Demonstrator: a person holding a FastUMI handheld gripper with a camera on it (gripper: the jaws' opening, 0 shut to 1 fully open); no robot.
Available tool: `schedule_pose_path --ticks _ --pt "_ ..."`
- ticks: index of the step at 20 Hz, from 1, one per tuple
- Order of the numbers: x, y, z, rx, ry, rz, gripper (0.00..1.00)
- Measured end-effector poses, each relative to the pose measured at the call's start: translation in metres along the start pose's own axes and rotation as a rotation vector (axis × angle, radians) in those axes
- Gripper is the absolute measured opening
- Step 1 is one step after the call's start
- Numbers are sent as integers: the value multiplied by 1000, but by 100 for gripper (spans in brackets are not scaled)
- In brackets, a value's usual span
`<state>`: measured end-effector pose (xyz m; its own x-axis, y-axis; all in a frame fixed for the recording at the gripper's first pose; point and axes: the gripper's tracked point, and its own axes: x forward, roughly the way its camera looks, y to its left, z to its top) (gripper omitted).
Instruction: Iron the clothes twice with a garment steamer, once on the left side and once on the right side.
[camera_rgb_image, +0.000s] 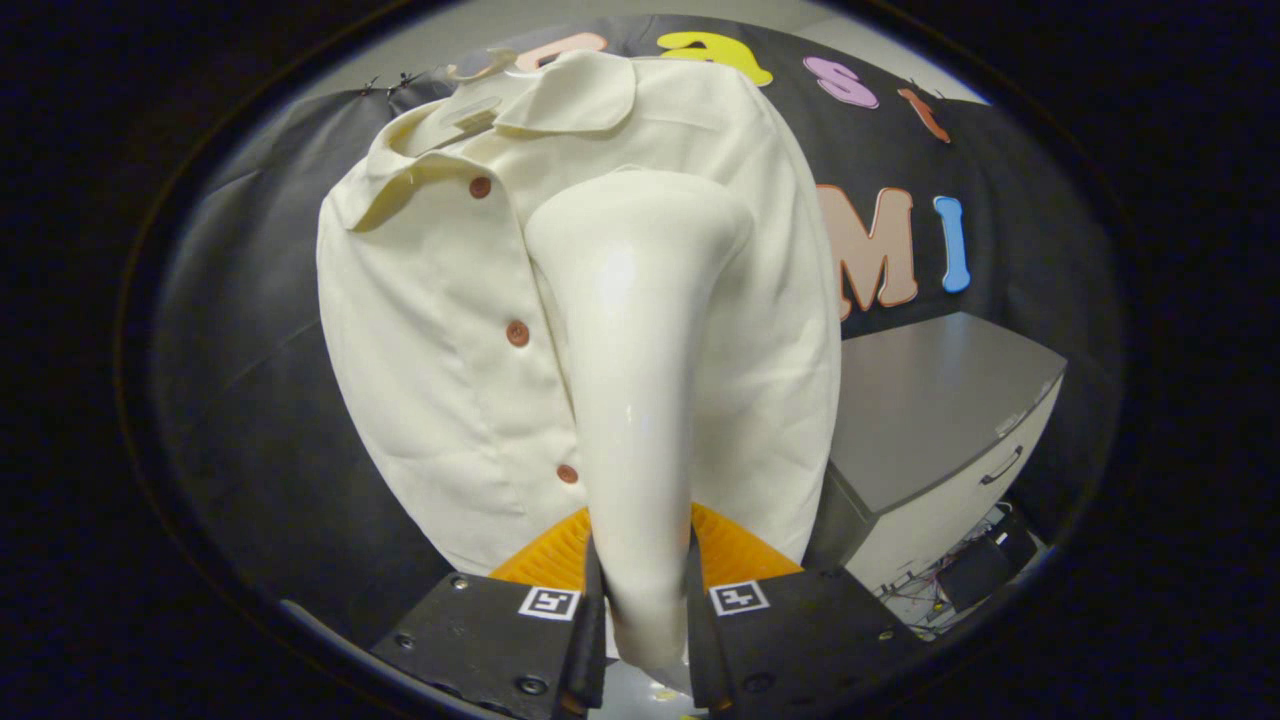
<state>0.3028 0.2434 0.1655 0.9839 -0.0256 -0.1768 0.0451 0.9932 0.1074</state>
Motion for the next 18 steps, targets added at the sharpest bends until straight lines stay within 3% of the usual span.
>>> schedule_pose_path --ticks 3,18 --pt "13 -2 -9 6 15 2 33" --pt "20 -50 -151 48 261 -60 33"
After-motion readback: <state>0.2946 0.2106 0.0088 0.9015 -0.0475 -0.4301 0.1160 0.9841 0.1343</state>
